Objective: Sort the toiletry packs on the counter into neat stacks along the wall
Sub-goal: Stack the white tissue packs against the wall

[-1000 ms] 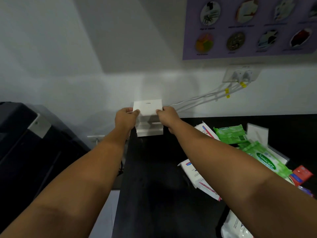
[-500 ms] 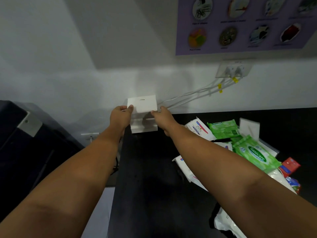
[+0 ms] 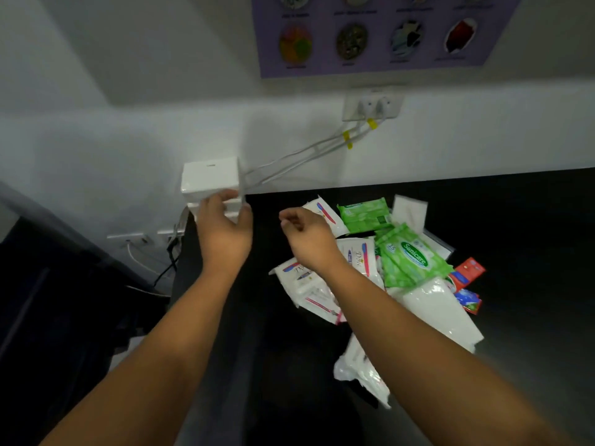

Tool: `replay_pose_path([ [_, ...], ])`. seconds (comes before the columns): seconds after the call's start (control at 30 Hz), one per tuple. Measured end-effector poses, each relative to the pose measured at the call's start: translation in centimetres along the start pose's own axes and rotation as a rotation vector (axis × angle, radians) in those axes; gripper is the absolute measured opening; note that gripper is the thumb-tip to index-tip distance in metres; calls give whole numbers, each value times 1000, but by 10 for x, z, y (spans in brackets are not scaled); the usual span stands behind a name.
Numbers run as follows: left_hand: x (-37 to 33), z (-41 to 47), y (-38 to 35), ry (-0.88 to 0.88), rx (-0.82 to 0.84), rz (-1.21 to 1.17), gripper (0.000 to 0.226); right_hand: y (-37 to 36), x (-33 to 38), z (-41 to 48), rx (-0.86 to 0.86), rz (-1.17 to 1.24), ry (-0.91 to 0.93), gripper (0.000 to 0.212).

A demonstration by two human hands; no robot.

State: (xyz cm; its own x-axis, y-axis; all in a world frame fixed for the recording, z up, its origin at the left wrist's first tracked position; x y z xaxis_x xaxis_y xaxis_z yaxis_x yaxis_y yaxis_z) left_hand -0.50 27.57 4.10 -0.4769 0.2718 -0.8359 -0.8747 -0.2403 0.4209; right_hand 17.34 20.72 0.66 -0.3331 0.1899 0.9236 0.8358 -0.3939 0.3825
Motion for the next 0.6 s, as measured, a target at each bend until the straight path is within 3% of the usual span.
replay_pose_path([
  [0.2,-42,-107,-70,53,270,-141,20,119,-40,-68,-79,-140,52,23],
  [0.37,-64,-192,-133,58,548,-108,23,203,-96,-122,-168,-354,68,31],
  [0.6,-80,-249,-186,49,758,9,46,242,-159,-170,-122,-477,-37,96],
])
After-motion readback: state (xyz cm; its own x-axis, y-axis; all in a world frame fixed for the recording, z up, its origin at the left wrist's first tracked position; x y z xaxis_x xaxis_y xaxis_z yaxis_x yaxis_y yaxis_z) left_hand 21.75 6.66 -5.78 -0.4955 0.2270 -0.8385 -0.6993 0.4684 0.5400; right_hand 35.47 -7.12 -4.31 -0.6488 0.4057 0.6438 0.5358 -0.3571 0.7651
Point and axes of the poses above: each hand's wrist, its own z-axis towards the middle knuckle, its own y-axis out of the back of the hand, x = y × z, the point moved 10 cm from there along z, towards the middle knuckle, and after that the axes turned 5 degrees about -x, right-handed, at the moved point
